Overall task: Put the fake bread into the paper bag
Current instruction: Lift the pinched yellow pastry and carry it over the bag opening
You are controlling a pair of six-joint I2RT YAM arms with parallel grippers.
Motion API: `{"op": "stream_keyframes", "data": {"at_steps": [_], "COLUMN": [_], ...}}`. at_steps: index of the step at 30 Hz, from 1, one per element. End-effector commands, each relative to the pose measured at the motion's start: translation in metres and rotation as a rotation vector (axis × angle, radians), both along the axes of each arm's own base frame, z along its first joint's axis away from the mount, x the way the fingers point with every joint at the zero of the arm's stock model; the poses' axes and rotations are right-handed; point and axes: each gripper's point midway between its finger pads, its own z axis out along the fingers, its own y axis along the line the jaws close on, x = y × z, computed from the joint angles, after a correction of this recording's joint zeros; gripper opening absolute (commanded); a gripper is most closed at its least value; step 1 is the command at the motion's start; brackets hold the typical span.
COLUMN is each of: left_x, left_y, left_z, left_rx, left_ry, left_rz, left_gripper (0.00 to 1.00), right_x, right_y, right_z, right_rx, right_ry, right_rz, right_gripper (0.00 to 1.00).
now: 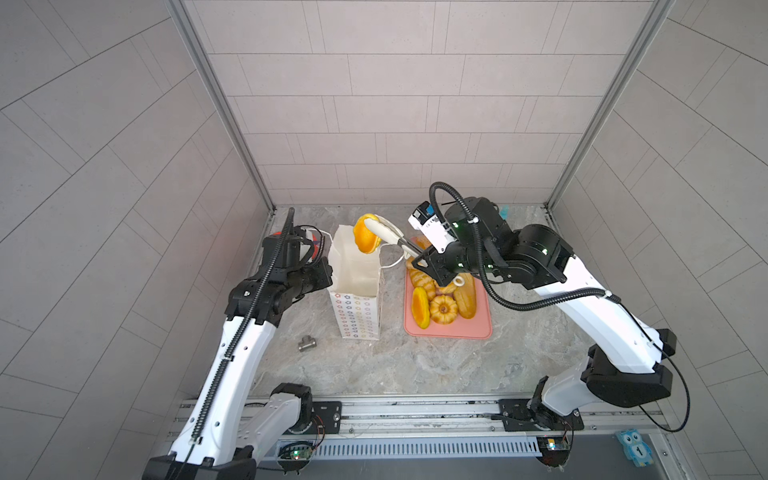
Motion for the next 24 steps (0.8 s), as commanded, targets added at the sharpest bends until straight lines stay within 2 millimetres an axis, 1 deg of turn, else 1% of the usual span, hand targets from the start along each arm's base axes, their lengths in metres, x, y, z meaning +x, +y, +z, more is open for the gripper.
{"op": "stream_keyframes", "data": {"at_steps": [1,5,10,16,24], "left_x": [0.0,0.0,0.0,0.0,-0.001], "left_y": [-0.002,-0.002,-0.001,-0.001,-0.001], "left_z": [0.0,0.0,0.0,0.0,0.0], "left_rx": [-0.008,-0.008,-0.006,-0.004,-0.006], "left_ry": [-0.007,-0.01,-0.011,-0.015,-0.015], "left_rz": [-0.003,-0.004,-0.001,0.001,-0.001], "left_gripper": [0.09,0.09,0.09,0.09,0.09], "right_x": [0.0,-0.002,-0.002,-0.004,-0.001], "right_y": [0.002,0.01,0.015,0.019,0.019], "right_z": [0.01,0.002,-0.012,-0.026,-0.04], "right_rx": [-0.021,-0.066,-0.124,-0.176,-0.227], "right_ry": [-0.055,-0.05,-0.036,-0.02,-0.006], "right_rz": [0.004,0.022,0.024,0.035,0.03], "right_gripper": [0.15,0.15,0.14,0.13,0.12]}}
